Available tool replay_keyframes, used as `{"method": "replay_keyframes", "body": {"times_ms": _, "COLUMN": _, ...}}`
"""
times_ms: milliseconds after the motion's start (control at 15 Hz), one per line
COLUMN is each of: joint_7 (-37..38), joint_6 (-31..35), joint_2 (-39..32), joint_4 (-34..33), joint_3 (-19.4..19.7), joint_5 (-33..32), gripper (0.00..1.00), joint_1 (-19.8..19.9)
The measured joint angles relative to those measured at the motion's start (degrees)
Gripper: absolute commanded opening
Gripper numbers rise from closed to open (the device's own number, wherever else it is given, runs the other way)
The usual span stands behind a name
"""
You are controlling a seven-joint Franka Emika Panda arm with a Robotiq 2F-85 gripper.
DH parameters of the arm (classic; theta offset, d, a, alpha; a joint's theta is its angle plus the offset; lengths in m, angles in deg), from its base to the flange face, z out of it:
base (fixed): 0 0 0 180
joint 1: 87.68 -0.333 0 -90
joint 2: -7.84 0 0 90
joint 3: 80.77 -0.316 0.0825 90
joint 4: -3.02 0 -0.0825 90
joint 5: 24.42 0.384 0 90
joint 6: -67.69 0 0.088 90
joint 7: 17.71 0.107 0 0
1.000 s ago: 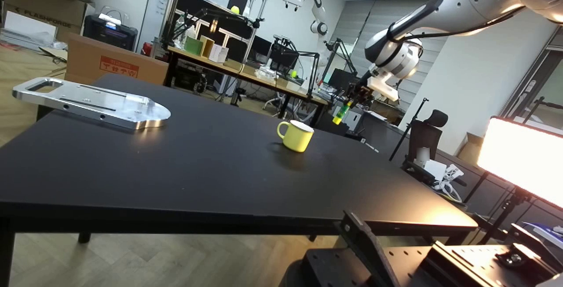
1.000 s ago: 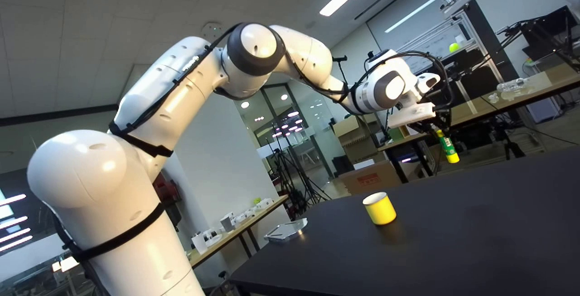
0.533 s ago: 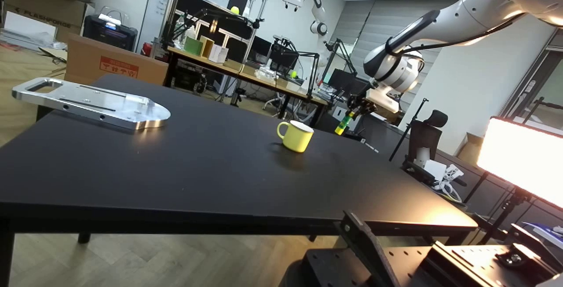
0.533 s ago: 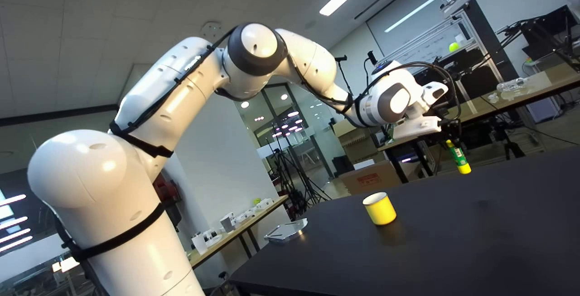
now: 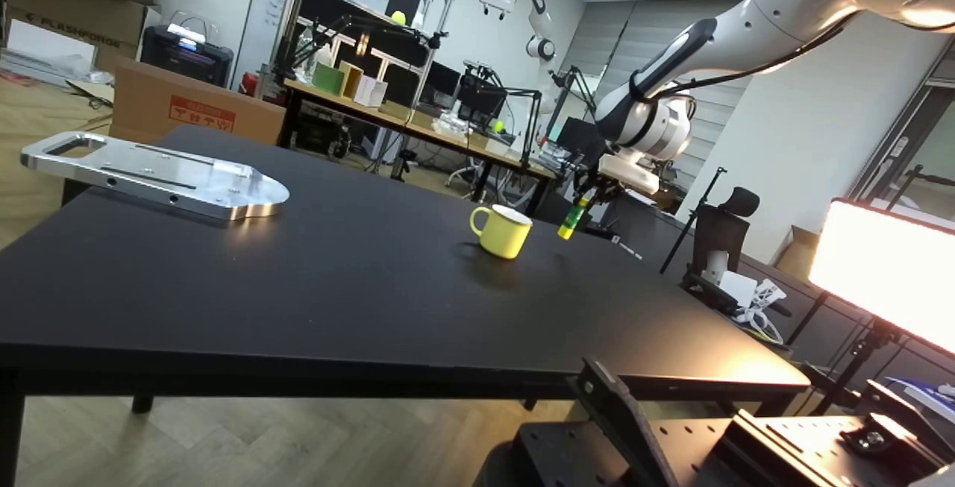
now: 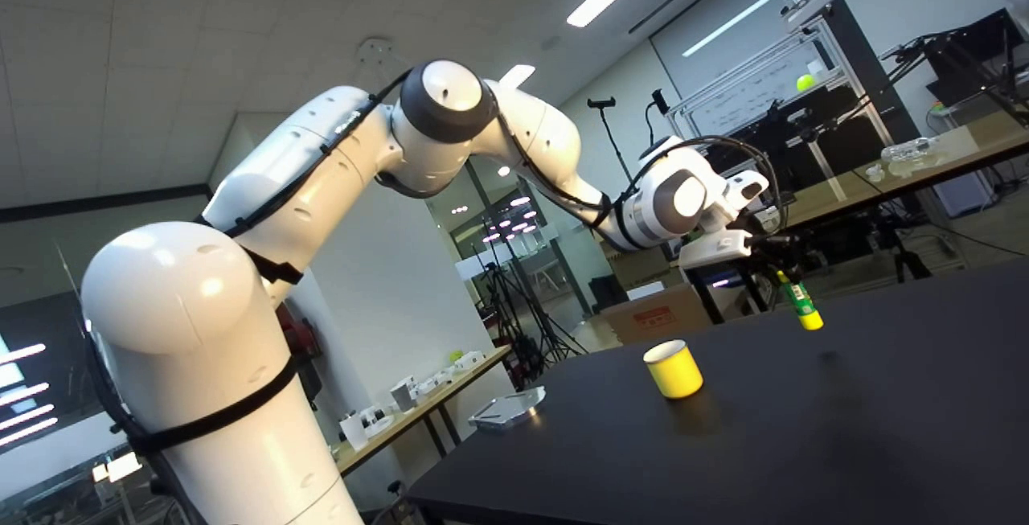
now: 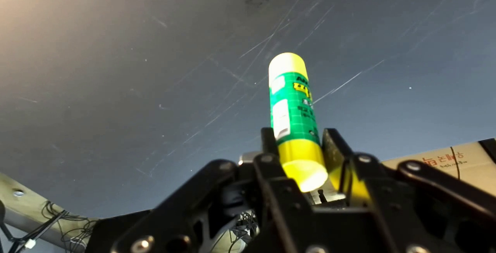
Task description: Remove the glue stick from the cup and put it on the table
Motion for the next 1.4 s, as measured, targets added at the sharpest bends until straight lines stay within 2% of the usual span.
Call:
{"method": "replay_keyframes", "body": {"times_ms": 533, "joint_7": 6.05, "joint_6": -1.95, "joint_2": -0.36, "joint_4": 0.4, "joint_3": 3.7, "joint_5": -2.21, "gripper": 0.09, "joint_1": -5.62}}
{"method": "replay_keyframes", "body": {"times_ms": 1267, "joint_7": 10.02, "joint_6": -5.69, "joint_2": -0.49, "joint_4": 0.4, "joint_3": 6.41, "joint_5": -5.22, "gripper": 0.09, "joint_1": -7.29}}
{"method": "replay_keyframes", "body": {"times_ms": 1333, "joint_7": 10.1, "joint_6": -6.0, "joint_2": -0.49, "joint_4": 0.4, "joint_3": 6.46, "joint_5": -5.61, "gripper": 0.34, "joint_1": -7.31}}
{"method": "replay_keyframes", "body": {"times_ms": 1400, "joint_7": 10.07, "joint_6": -6.07, "joint_2": -0.52, "joint_4": 0.4, "joint_3": 6.34, "joint_5": -5.8, "gripper": 0.34, "joint_1": -7.24}}
